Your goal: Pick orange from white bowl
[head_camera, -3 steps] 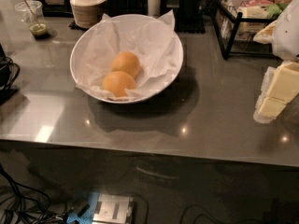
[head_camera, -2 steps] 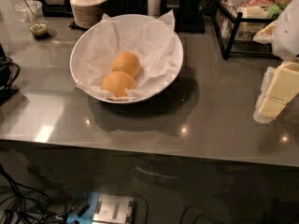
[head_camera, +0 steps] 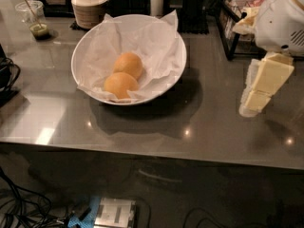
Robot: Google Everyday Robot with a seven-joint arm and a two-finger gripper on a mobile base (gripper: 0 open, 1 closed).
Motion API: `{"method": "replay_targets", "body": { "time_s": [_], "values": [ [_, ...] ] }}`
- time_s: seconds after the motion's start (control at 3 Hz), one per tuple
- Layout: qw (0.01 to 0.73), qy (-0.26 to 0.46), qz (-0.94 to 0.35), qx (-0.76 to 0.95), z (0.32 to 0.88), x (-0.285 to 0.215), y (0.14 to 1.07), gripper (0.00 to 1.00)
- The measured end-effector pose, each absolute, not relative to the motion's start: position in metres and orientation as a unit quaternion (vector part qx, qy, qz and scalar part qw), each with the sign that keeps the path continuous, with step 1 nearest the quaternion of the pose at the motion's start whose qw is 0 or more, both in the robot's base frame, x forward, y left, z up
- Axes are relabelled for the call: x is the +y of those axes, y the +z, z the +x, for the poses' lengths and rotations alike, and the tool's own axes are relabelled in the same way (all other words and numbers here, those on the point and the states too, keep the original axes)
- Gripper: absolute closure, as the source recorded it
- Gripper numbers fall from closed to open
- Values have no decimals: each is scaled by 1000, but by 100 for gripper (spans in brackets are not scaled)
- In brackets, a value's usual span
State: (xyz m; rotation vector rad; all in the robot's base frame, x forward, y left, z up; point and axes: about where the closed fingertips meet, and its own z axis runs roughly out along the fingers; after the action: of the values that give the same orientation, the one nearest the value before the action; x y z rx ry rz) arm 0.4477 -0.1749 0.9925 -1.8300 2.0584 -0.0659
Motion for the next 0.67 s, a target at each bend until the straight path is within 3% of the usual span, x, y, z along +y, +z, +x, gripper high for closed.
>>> {"method": "replay_targets", "body": {
  "time_s": [0.67],
  "values": [
    [256,40,-735,627,447,-82,1012,0]
  ]
}}
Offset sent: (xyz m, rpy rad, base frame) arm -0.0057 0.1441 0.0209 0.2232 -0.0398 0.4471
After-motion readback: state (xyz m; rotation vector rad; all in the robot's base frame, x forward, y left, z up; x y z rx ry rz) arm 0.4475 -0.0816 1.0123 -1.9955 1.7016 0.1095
